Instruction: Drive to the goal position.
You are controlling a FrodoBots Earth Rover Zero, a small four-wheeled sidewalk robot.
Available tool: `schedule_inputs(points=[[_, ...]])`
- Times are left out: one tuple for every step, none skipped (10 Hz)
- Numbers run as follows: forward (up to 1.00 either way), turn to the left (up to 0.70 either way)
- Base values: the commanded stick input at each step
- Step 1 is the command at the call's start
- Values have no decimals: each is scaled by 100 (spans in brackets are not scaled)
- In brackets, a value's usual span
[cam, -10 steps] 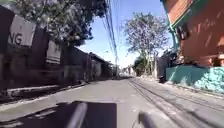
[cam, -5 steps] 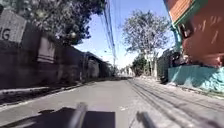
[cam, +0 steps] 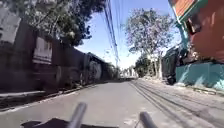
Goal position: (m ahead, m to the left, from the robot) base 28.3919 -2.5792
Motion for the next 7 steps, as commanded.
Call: schedule_inputs(points=[[85,0],[85,0],[85,0],[85,0],[85,0],[85,0],[85,0]])
